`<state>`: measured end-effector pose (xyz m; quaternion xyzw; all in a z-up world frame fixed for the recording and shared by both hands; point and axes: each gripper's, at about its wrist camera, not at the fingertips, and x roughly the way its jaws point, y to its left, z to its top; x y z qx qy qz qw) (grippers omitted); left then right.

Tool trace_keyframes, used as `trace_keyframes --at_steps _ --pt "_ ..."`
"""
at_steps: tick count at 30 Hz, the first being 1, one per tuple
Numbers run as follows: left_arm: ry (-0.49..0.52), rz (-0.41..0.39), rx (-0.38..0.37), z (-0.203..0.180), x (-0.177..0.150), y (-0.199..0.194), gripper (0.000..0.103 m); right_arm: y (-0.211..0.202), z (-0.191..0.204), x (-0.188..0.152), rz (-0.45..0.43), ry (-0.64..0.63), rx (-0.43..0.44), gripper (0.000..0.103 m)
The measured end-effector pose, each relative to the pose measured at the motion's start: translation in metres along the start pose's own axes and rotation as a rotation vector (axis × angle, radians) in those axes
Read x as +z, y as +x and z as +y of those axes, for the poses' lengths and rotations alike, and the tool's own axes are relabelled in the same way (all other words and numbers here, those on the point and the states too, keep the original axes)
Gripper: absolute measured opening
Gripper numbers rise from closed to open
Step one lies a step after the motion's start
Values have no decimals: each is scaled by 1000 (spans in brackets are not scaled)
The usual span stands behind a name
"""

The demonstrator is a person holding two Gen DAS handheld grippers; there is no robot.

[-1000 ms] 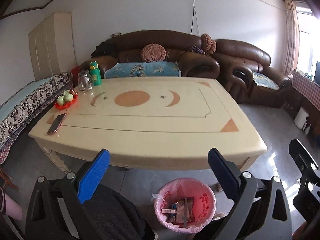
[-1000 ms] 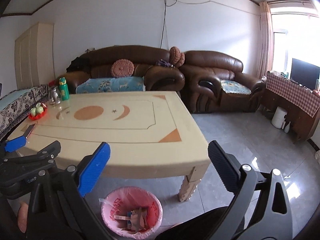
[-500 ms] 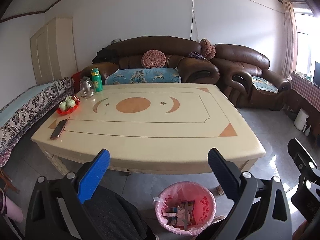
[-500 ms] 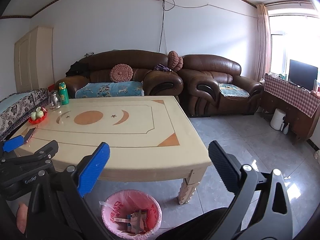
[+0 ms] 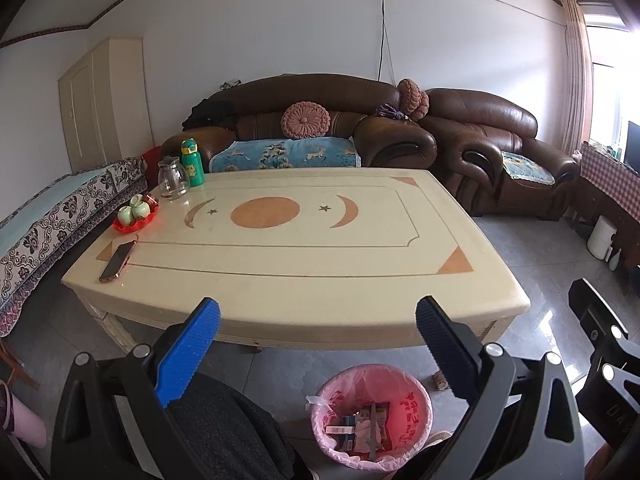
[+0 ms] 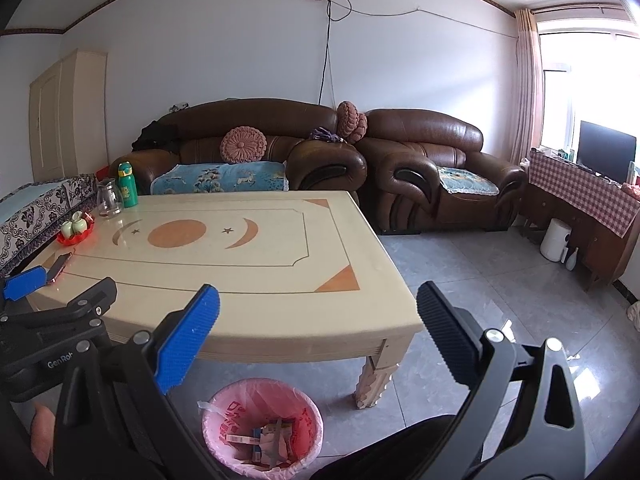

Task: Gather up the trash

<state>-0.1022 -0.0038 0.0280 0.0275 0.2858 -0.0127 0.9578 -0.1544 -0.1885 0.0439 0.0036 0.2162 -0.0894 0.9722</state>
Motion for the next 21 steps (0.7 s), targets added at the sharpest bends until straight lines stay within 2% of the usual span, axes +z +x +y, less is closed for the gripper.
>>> trace_keyframes --at_steps 21 --pt "8 -1 -7 -2 -1 2 96 -1 -1 -1 -1 -10 4 97"
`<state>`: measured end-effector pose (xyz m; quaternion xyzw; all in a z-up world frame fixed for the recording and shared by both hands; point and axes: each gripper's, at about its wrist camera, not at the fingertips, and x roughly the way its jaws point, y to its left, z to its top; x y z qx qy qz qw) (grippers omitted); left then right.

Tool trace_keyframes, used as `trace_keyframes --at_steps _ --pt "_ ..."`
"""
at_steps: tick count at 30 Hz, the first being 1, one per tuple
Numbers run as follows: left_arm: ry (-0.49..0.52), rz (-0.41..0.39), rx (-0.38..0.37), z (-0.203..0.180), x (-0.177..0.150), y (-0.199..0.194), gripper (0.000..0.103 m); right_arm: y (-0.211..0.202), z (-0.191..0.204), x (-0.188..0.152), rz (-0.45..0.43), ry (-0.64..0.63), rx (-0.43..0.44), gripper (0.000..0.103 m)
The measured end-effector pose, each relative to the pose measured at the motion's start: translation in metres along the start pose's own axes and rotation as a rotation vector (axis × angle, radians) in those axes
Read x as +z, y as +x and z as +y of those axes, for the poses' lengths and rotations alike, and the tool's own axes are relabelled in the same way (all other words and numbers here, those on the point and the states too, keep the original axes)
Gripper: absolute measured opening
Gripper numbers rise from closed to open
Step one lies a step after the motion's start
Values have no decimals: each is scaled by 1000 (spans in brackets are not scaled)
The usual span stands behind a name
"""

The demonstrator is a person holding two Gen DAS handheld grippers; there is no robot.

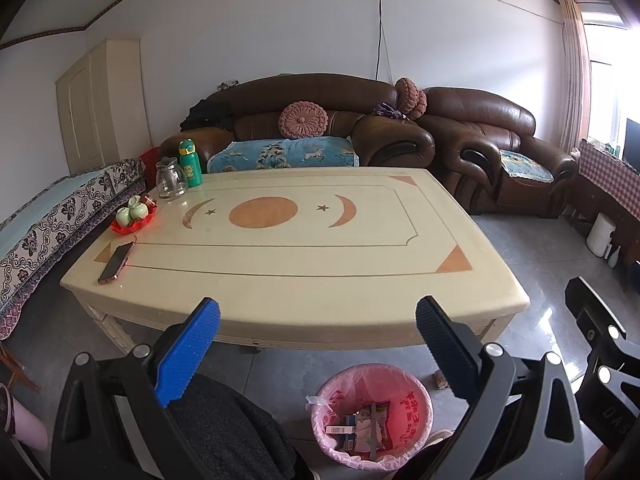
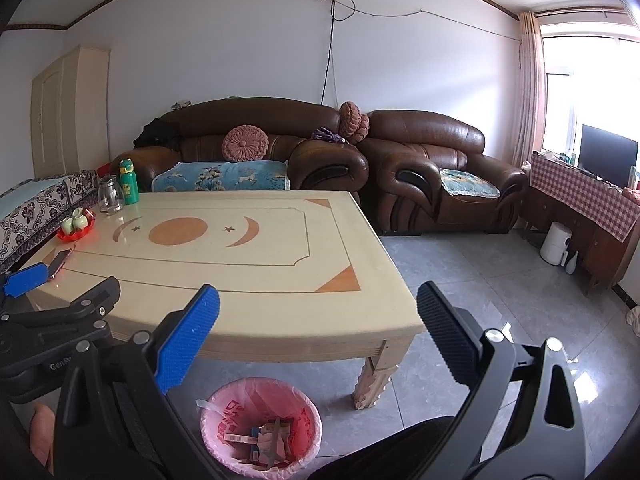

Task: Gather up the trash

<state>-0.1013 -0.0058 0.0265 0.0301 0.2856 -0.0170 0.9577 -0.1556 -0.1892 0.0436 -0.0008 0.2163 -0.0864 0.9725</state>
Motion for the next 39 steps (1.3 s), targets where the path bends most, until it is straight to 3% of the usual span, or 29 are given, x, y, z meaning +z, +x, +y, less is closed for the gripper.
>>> trace_keyframes --at_steps 31,39 --pt "4 4 -6 3 -4 8 96 9 -10 -1 11 2 1 97" --pt "17 48 -7 4 -5 13 96 11 -11 -1 16 1 6 97"
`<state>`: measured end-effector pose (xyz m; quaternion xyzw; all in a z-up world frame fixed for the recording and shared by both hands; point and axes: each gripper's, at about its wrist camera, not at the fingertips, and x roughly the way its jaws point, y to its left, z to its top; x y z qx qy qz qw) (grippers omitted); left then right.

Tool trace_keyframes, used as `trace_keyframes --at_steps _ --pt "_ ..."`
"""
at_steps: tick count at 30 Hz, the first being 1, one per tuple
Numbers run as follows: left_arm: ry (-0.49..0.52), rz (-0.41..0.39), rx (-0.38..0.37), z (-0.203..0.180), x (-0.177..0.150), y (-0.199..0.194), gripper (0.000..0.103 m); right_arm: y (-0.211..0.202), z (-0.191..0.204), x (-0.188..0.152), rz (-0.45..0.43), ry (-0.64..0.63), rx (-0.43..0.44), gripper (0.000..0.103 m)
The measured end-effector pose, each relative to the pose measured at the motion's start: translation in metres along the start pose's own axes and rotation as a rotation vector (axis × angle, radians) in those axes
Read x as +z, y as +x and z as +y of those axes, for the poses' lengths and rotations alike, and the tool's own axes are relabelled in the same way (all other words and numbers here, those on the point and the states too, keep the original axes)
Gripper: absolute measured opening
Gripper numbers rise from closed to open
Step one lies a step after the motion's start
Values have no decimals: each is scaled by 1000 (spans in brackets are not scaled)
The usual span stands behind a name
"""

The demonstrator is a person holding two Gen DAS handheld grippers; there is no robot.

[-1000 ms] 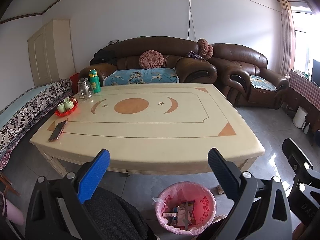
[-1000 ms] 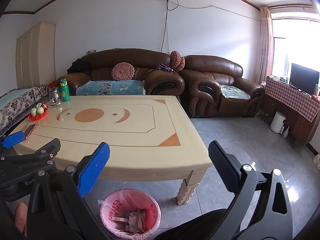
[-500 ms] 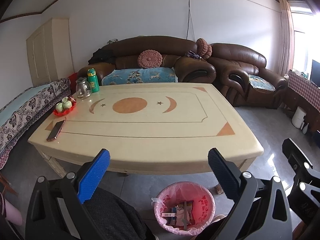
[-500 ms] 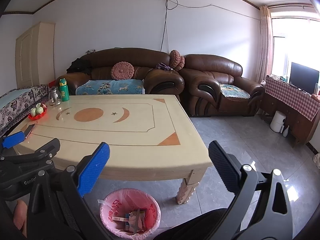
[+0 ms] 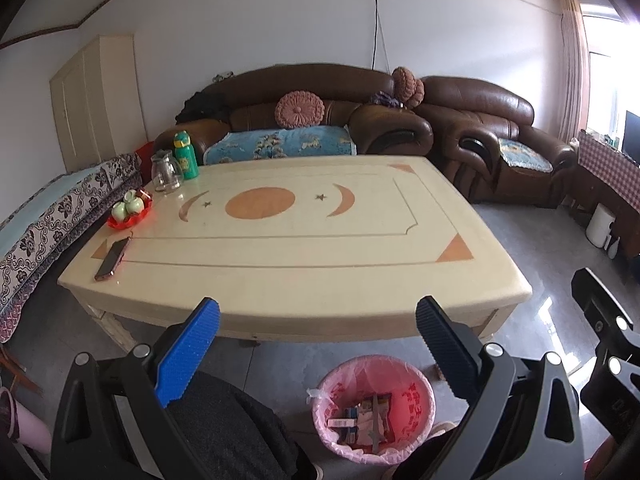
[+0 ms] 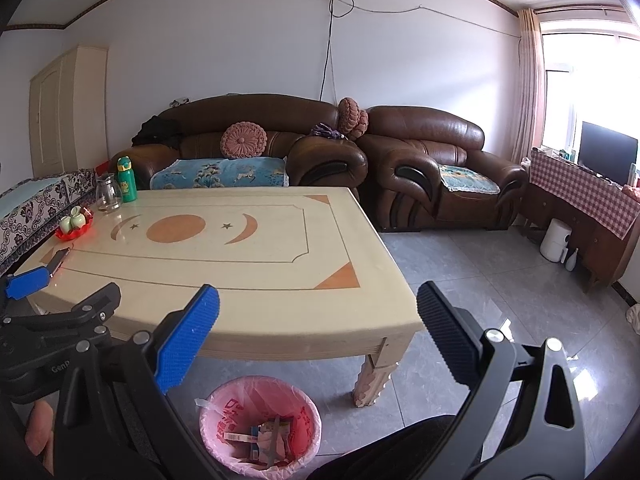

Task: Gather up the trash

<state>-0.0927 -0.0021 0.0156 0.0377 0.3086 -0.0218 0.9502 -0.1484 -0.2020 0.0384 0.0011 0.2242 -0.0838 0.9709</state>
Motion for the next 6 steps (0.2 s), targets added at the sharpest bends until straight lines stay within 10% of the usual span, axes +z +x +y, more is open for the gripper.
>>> trace_keyframes --at_steps 6 --pt "9 10 19 0 0 4 96 0 -1 -1 -1 1 2 97"
